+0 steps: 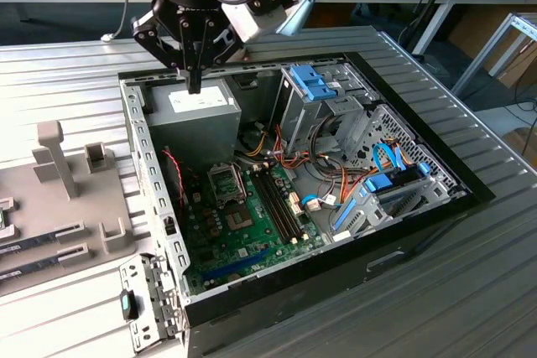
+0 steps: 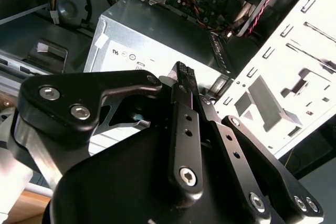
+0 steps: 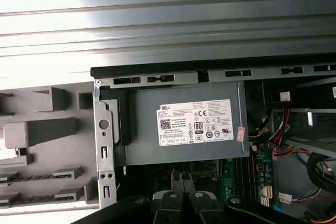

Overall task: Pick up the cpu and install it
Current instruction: 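Reach for the cpu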

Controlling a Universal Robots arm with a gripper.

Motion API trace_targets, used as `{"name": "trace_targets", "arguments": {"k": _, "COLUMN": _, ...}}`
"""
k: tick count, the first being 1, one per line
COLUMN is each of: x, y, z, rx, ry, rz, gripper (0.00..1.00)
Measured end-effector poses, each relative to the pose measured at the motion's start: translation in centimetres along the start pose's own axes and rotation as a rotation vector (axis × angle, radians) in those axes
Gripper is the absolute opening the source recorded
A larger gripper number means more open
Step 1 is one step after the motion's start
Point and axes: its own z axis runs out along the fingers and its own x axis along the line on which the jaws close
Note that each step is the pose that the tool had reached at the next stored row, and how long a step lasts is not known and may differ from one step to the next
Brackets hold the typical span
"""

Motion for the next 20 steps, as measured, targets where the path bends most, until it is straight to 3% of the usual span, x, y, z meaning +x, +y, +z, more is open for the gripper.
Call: {"name": "trace_targets", "arguments": {"k": 20, "x": 1.14, "y": -0.09, "z": -0.03, "rx": -0.0001, "ry": 0.0000, "rz": 0.000, "gripper": 0.11}}
